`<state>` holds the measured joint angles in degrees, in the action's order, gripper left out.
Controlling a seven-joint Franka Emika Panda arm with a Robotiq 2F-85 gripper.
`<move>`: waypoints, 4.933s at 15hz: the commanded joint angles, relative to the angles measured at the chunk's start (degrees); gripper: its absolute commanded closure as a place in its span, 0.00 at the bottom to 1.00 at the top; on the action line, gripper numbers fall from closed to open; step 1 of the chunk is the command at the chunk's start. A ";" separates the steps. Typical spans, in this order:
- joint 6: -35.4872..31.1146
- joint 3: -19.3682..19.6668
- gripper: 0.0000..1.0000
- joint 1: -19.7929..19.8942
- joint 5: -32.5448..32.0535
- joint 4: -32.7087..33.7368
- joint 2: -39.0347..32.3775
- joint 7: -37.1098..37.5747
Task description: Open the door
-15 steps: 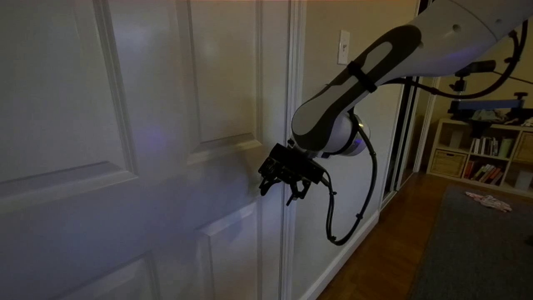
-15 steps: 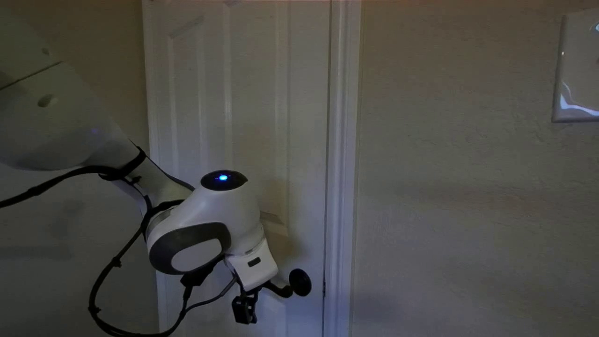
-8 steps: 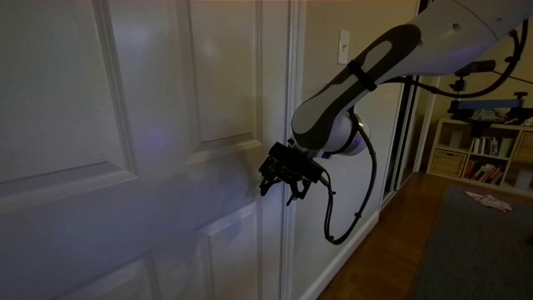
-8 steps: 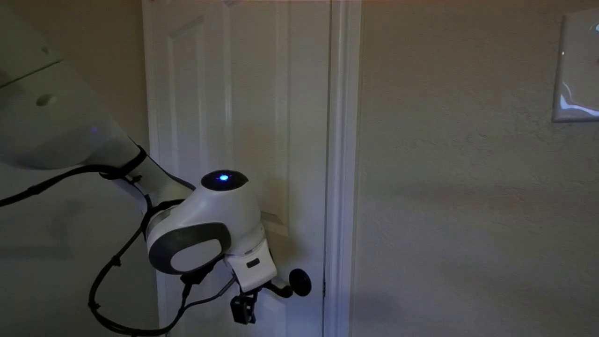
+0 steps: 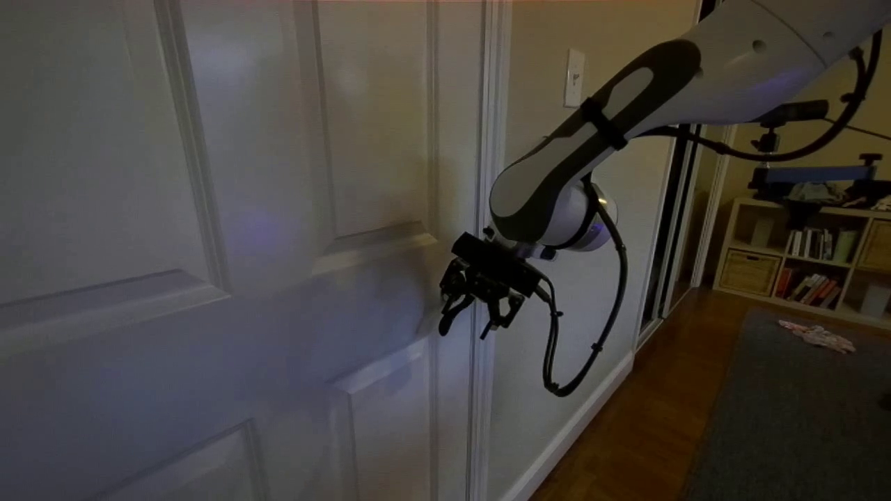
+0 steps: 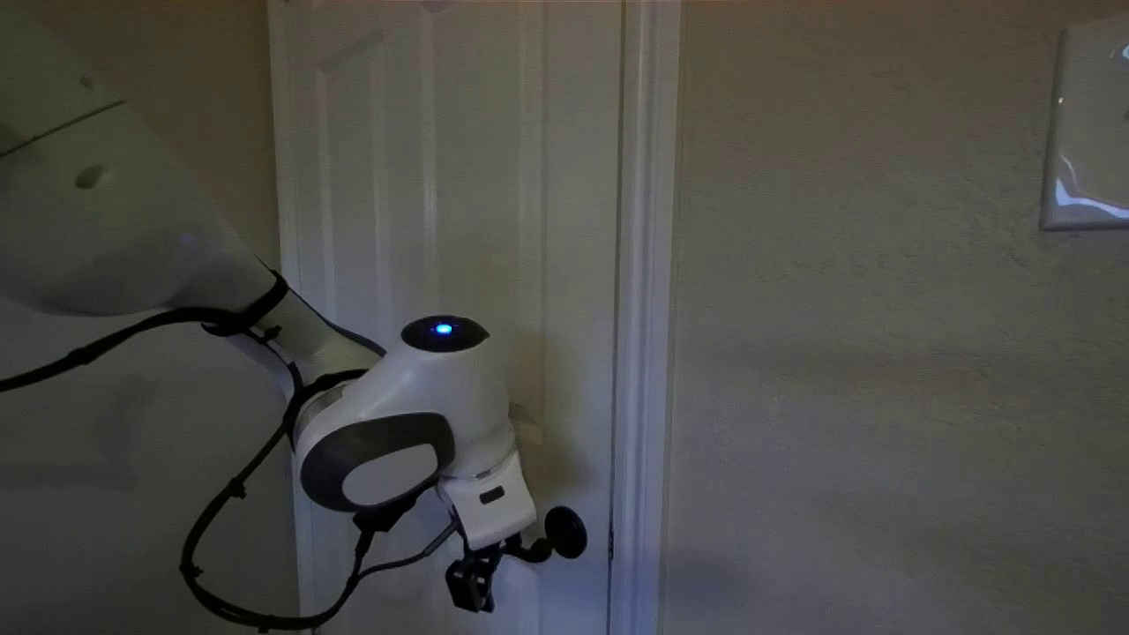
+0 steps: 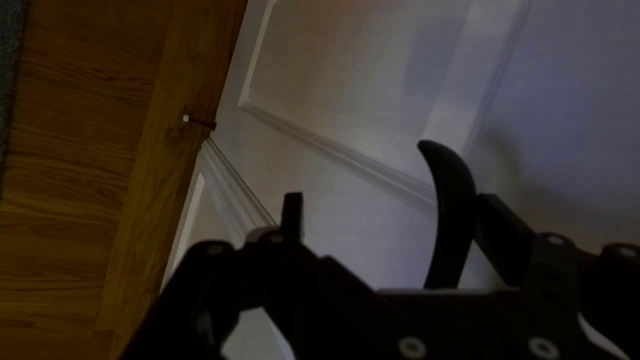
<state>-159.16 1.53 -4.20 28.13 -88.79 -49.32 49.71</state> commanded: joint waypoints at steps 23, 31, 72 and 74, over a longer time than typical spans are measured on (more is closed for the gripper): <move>8.67 -10.03 0.14 5.19 1.50 -11.99 9.98 -18.61; 12.88 -16.26 0.00 5.91 9.23 -12.53 13.77 -33.23; 9.39 4.48 0.00 -4.68 -11.61 -20.80 18.76 1.33; 9.81 3.87 0.00 -4.44 -11.84 -22.18 20.39 1.03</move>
<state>-151.73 4.96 -7.53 18.12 -105.12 -34.81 48.67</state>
